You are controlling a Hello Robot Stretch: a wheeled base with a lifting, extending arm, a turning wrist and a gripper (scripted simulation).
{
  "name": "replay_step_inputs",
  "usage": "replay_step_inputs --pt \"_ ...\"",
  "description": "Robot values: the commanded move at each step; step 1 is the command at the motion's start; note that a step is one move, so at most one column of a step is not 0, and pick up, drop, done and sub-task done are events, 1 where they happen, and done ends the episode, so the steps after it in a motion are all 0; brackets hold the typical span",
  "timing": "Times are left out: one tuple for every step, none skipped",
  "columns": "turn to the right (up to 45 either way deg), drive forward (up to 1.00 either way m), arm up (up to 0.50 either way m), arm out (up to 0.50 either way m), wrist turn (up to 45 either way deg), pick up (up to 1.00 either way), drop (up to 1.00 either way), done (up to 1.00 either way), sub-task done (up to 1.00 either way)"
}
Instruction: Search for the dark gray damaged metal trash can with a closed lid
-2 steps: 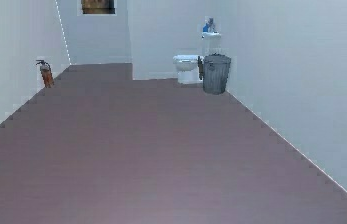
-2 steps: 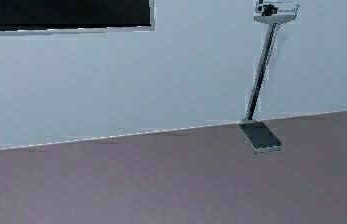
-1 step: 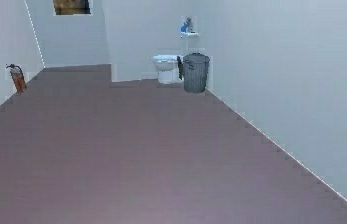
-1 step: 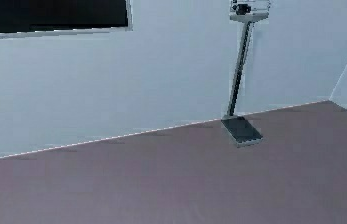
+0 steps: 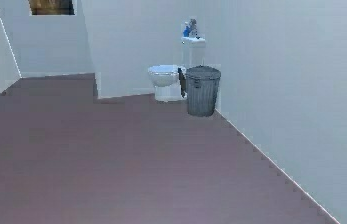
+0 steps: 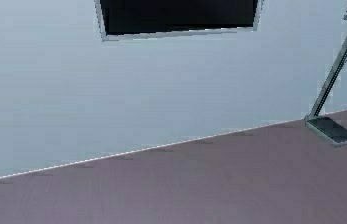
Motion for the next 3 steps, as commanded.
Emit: replay_step_inputs --pt "0.0 1.0 0.0 0.0 0.0 0.0 0.0 0.0 0.0" --pt "0.0 1.0 0.0 0.0 0.0 0.0 0.0 0.0 0.0" --pt "24.0 0.0 0.0 0.0 0.0 0.0 0.0 0.0 0.0"
